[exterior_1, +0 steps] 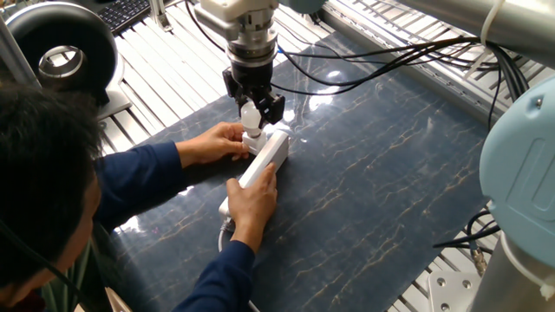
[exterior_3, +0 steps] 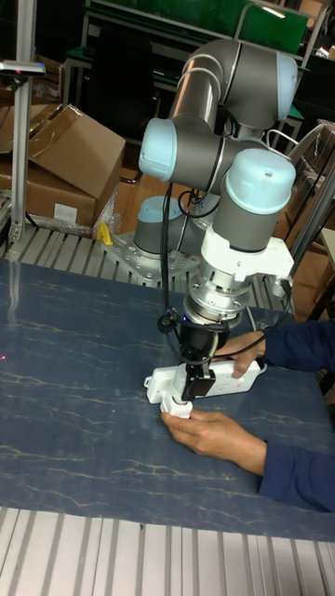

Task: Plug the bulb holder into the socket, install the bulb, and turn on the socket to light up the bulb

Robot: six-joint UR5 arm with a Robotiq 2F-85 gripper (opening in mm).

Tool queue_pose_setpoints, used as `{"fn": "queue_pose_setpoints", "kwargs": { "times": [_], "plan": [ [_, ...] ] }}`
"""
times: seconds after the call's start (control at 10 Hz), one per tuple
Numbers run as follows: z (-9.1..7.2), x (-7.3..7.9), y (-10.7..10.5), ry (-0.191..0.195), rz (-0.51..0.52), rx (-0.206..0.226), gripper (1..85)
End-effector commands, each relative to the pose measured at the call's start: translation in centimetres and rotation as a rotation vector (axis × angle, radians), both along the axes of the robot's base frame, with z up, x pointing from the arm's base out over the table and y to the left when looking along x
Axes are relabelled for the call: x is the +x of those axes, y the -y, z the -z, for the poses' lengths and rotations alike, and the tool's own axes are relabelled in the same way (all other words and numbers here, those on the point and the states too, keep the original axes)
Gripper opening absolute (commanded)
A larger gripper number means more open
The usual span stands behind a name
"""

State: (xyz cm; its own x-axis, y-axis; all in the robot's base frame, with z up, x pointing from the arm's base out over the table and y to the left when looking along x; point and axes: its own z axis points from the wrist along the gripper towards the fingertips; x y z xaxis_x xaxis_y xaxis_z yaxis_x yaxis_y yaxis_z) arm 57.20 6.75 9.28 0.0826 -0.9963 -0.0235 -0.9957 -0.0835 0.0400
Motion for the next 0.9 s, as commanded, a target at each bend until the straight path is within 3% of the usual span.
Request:
{"fn": "queue_pose_setpoints", "kwargs": {
  "times": [0.0, 0.8],
  "plan": [
    [-0.11, -0.09, -0.41, -0.005, 0.063, 0.009, 1.0],
    [-0.26, -0.34, -1.11, -0.022, 0.241, 0.029, 1.0]
  ]
}}
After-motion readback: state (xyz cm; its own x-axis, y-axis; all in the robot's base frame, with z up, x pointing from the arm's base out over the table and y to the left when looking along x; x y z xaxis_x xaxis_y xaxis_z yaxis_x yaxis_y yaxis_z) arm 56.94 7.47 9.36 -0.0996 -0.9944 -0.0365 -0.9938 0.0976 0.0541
